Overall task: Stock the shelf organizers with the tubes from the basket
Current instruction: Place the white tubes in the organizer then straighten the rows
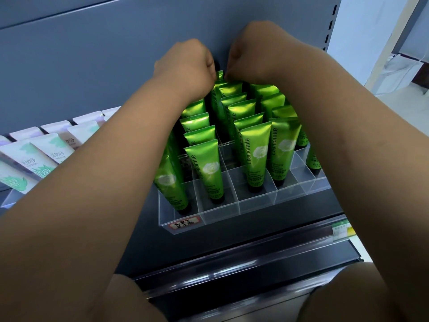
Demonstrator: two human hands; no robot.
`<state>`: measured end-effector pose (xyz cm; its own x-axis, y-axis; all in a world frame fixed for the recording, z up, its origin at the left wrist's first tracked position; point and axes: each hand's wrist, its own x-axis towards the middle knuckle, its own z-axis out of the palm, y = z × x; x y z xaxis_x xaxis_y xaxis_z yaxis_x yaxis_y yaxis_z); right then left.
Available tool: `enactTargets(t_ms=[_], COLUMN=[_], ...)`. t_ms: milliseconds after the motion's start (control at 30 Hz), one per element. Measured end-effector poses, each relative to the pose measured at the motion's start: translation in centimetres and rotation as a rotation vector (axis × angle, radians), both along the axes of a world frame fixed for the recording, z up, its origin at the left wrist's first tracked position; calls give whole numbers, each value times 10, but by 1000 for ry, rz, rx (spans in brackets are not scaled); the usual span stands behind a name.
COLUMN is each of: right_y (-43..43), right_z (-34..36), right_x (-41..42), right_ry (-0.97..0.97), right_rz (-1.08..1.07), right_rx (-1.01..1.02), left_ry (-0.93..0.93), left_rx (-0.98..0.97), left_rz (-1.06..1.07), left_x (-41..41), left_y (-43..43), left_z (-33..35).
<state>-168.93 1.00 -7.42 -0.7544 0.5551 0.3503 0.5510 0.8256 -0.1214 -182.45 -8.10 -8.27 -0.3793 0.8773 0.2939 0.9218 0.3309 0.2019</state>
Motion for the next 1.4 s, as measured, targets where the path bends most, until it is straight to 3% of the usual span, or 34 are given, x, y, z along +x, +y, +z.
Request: enactTargets(t_ms=[567,1400], right_y=[5,9], right_z=[2,-6], right_x=[2,-5], right_ry=[-53,89], right_rz=[-103,-145], right_rx=[-45,-93], left_ry=[20,-13], left_rx=[154,142], left_rz=[49,25], left_x=[4,12], left_y=[3,4], left_z=[3,0])
